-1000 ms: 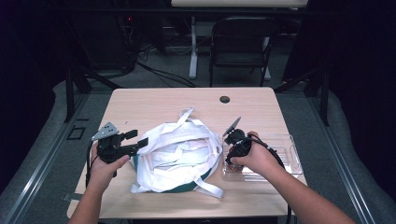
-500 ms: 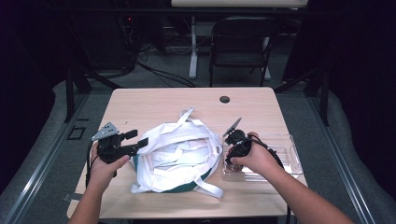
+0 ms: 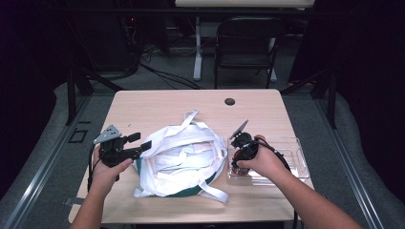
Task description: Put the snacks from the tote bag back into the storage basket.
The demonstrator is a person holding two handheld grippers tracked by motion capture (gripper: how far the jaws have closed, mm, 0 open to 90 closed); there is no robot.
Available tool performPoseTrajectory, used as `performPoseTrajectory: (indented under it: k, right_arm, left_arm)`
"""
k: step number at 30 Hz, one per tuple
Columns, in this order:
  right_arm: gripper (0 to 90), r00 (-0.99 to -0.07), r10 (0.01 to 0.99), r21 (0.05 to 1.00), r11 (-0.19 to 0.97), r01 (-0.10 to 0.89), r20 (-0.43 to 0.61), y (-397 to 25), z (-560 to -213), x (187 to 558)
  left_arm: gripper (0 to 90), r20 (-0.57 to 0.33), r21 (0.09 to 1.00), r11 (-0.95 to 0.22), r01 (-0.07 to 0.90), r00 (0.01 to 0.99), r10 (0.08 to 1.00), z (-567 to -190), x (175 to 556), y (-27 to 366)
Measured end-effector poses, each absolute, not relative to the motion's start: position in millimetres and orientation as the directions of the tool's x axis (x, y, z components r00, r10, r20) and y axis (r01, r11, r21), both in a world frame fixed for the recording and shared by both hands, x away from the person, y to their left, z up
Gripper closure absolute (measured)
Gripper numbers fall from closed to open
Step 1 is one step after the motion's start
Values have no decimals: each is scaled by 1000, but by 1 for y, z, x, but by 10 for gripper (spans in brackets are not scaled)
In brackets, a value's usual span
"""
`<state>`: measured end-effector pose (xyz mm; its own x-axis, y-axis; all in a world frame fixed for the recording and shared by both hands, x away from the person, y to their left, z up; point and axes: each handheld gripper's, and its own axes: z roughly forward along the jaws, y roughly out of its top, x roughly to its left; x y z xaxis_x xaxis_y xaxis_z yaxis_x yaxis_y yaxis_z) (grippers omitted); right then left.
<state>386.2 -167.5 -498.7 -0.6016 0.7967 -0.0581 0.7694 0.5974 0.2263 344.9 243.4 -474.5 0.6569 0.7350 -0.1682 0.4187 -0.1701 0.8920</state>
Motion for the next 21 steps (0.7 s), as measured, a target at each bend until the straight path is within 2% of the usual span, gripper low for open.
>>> performPoseTrajectory:
  k: [5,21]
  right_arm:
    - [246,-614,787,194,612,766,-59,-168,-496,388]
    - [247,-588,808,238,580,779,-41,-169,-497,387]
  left_arm:
    - [374,-168,892,-171,419,657,735,-475,345,243]
    - [374,-170,892,-168,419,657,734,-474,345,243]
